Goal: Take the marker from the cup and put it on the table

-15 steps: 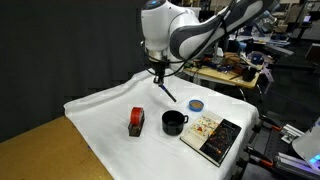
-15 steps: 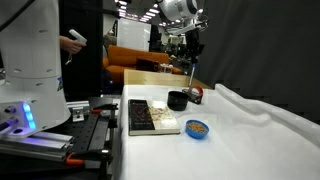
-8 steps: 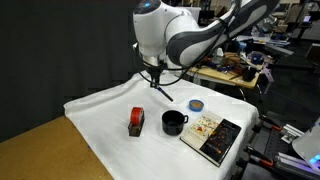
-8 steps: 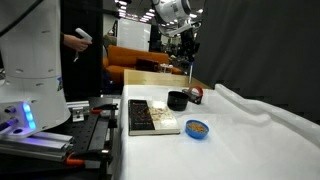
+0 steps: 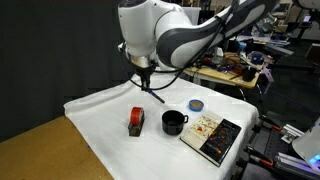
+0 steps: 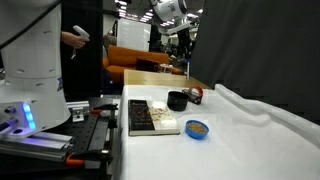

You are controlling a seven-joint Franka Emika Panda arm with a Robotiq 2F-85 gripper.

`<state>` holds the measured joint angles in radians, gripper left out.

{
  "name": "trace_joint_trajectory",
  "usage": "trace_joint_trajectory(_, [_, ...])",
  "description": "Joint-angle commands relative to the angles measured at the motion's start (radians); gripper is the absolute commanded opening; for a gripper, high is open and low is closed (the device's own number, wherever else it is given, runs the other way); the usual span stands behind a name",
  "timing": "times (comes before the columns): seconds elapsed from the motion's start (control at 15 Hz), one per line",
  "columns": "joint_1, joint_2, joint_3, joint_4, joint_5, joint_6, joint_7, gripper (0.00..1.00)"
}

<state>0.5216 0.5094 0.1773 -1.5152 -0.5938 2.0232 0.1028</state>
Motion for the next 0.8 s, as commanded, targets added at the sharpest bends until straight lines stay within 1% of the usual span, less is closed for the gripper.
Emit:
trace_joint_trajectory(0.0, [0.013, 0.047, -0.004, 0.077, -0.02, -0.047, -0.035, 0.04])
trace_joint_trajectory(0.07, [0.013, 0.053, -0.006, 0.082, -0.022, -0.046, -0.038, 0.04])
trace_joint_trajectory(0.13, [0.006, 0.035, -0.001, 0.048, -0.003, -0.016, -0.014, 0.17])
trace_joint_trajectory(0.73, [0.007, 0.049, -0.003, 0.066, -0.003, -0.022, -0.021, 0.17])
